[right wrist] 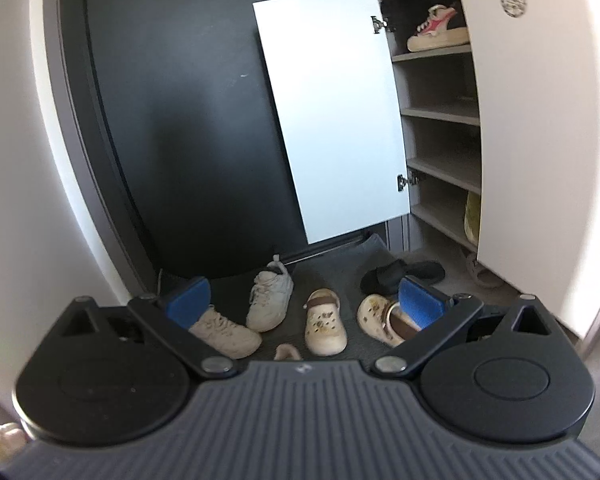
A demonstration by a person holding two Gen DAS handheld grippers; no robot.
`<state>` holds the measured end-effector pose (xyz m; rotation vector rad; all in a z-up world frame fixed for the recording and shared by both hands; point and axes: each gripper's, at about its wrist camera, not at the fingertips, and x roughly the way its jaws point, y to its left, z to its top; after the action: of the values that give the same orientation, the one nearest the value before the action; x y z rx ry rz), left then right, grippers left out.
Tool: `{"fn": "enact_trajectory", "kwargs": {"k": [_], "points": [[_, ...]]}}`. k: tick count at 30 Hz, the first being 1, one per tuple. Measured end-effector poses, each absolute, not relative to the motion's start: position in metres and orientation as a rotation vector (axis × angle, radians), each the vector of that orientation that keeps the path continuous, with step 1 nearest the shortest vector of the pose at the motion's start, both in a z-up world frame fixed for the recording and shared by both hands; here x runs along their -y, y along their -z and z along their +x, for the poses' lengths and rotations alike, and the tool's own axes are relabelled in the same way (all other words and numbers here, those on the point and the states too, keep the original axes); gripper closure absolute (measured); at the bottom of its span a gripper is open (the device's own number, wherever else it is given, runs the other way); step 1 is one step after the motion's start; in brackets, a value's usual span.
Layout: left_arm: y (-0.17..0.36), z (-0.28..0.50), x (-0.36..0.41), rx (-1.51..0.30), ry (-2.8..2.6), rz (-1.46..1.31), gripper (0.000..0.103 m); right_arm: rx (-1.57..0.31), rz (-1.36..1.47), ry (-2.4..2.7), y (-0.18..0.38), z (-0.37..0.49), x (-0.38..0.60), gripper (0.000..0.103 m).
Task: Organize scattered shoes
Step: 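Move the left tool down toward the white sneaker with red tongue tag, then close the left tool on the heel collar of the white sneaker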
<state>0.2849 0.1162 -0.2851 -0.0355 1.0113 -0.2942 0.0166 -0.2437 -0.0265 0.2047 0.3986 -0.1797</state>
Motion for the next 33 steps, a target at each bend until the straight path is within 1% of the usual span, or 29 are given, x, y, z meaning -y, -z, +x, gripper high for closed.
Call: {"fn": "enact_trajectory", "kwargs": {"k": [1,3,9,13,17,21,25,29,33], "points": [[0.3,0.294,-0.116,-1.028,0.289,-0.049,0.022,-0.404,0.202,0.189,0.031,0.025,0.248,0.0],[0.32,0.307,-0.115,-1.041,0.281,-0.058,0.022,-0.421,0.203,0.198,0.041,0.041,0.255,0.0],[0.378,0.345,-0.117,-1.092,0.241,-0.061,0.022,-0.515,0.184,0.213,0.077,0.088,0.253,0.0],[0.41,0.361,-0.112,-1.131,0.205,-0.032,0.022,-0.529,0.184,0.253,0.084,0.106,0.249,0.0],[0.421,0.36,-0.103,-1.12,0.218,0.007,0.021,-0.447,0.153,0.227,0.071,0.114,0.245,0.0],[0.43,0.356,-0.093,-1.118,0.222,0.049,0.019,-0.404,0.217,0.146,0.052,0.123,0.249,0.0],[0.433,0.356,-0.086,-1.109,0.217,0.048,0.013,-0.342,0.246,0.09,0.03,0.135,0.241,0.0],[0.434,0.357,-0.078,-1.097,0.193,0.049,0.014,-0.321,0.258,0.008,0.017,0.15,0.227,0.0],[0.436,0.355,-0.074,-1.079,0.182,0.074,0.019,-0.36,0.289,-0.093,0.017,0.16,0.217,0.0]]}}
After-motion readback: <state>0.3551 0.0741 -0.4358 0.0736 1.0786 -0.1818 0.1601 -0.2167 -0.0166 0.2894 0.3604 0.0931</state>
